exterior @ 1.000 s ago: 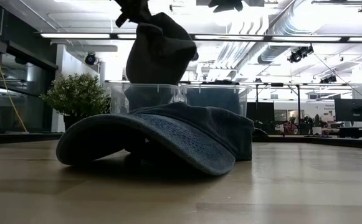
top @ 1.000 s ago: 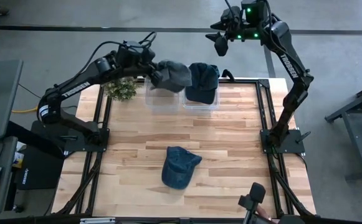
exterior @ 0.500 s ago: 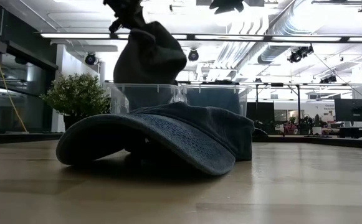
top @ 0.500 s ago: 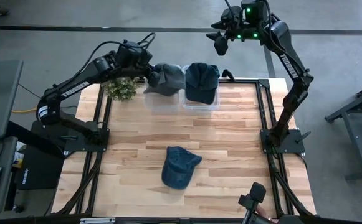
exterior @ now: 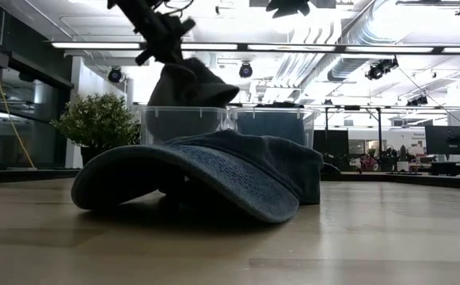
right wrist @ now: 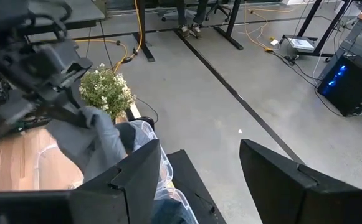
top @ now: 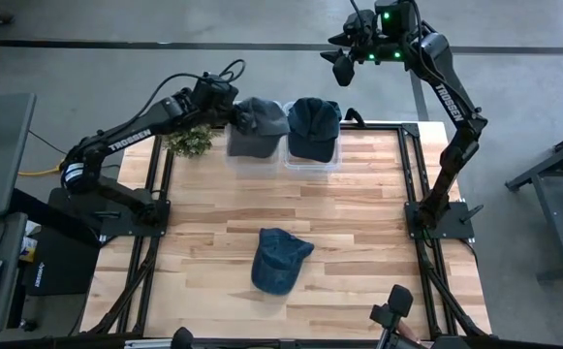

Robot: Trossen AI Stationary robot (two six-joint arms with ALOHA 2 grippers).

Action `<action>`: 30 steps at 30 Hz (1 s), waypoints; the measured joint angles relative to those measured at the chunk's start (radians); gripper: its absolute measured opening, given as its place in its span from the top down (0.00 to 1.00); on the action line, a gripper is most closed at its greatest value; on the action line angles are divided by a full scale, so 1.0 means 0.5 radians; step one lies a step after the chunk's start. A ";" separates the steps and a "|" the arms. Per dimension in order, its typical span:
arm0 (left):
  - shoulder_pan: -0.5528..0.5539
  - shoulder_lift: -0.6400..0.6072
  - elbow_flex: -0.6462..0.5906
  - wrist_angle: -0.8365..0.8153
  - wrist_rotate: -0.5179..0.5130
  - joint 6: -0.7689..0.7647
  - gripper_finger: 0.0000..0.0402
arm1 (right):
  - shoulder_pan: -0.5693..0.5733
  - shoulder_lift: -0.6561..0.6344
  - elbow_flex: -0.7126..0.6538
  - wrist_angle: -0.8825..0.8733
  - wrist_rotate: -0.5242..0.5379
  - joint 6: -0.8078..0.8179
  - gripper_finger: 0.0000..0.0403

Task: Pick & Place hat
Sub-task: Put the gray cap into the left transparent bin

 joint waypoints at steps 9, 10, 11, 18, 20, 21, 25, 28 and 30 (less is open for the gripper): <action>-0.003 0.002 -0.184 0.076 -0.250 0.029 0.99 | 0.016 0.011 0.000 0.014 -0.006 0.000 0.47; -0.004 0.002 -0.203 0.099 -0.291 0.029 0.99 | 0.021 0.014 0.000 0.014 -0.006 0.000 0.47; -0.004 0.002 -0.222 0.110 -0.337 0.029 0.99 | 0.032 0.019 0.000 0.015 -0.007 0.000 0.47; -0.002 0.087 -0.266 0.137 -0.410 0.135 0.99 | 0.091 0.030 -0.035 0.092 -0.008 -0.018 0.48; -0.004 0.128 -0.265 0.181 -0.408 0.207 0.99 | 0.099 0.030 -0.055 0.114 -0.007 -0.018 0.48; -0.004 0.145 -0.265 0.181 -0.403 0.229 0.99 | 0.096 0.031 -0.056 0.103 -0.006 -0.023 0.48; -0.004 0.188 -0.265 0.212 -0.412 0.241 0.98 | 0.091 0.039 -0.056 0.099 0.028 -0.060 0.47; -0.004 0.188 -0.265 0.248 -0.411 0.266 0.91 | 0.076 0.039 -0.056 0.099 0.030 -0.075 0.47; -0.004 0.188 -0.265 0.254 -0.411 0.332 0.85 | 0.065 0.040 -0.056 0.099 0.030 -0.094 0.47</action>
